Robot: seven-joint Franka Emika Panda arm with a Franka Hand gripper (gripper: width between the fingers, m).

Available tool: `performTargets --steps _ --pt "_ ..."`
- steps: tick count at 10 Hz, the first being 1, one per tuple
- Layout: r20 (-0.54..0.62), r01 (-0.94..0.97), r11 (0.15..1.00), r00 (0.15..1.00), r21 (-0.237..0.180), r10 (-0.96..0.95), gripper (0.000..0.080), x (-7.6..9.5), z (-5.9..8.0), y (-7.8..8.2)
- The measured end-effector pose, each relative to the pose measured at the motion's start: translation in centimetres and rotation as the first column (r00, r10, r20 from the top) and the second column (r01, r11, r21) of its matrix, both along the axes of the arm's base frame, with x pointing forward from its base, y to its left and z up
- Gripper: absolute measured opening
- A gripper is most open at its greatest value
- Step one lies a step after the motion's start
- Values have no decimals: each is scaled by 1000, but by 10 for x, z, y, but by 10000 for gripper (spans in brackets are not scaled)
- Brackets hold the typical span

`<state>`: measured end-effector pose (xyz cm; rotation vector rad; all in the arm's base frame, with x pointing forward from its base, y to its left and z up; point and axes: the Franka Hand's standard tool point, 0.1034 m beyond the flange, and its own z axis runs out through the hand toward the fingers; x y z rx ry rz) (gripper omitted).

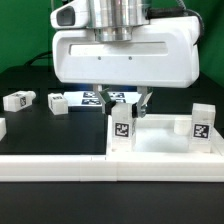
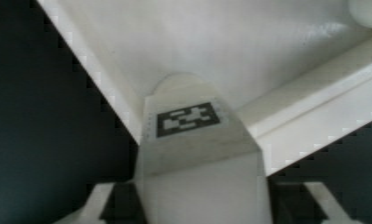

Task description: Assemble square table

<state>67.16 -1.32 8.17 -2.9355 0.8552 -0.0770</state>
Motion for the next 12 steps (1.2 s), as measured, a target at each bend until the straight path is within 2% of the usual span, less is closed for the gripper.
performTargets --steps 2,8,9,10,11,12 --pt "-11 132 991 991 7 -132 316 0 0 -1" --pt "-11 127 992 992 3 -127 320 0 0 -2" --pt "-5 127 992 992 7 -127 428 0 6 0" --pt "-2 125 992 992 11 -125 601 -3 12 3" --pt "0 126 992 992 14 -126 601 -5 18 7" --pt "3 134 991 991 19 -134 641 -5 25 15"
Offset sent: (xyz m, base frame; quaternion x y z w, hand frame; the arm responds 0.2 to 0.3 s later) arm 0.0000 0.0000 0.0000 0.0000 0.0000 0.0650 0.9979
